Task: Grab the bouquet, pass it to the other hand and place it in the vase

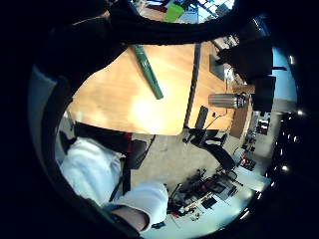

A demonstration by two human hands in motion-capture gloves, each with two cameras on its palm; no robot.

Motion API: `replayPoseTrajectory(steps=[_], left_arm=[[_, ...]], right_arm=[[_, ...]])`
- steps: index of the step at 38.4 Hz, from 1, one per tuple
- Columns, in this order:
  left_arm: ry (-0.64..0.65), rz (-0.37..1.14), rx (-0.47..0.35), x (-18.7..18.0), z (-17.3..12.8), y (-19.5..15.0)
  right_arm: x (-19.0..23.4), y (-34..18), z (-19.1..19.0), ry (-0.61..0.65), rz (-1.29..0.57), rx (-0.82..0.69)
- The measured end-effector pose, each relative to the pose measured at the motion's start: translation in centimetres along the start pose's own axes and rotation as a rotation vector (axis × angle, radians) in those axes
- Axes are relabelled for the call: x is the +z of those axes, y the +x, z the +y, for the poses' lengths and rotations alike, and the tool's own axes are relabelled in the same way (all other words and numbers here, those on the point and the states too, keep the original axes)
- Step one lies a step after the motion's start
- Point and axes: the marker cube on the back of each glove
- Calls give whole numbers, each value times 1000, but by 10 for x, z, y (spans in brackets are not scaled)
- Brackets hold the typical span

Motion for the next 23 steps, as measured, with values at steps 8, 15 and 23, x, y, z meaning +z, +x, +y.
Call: replayPoseTrajectory(steps=[8, 15, 23], left_arm=[[-13, 9, 0, -4, 4, 5], [-39, 7, -8, -8, 10, 7], [-35, 28, 16, -12, 15, 8]], right_arm=[[-1, 1, -1, -32, 17, -17], [-4, 3, 1, -60, 31, -18], [-9, 10, -14, -50, -15, 12]])
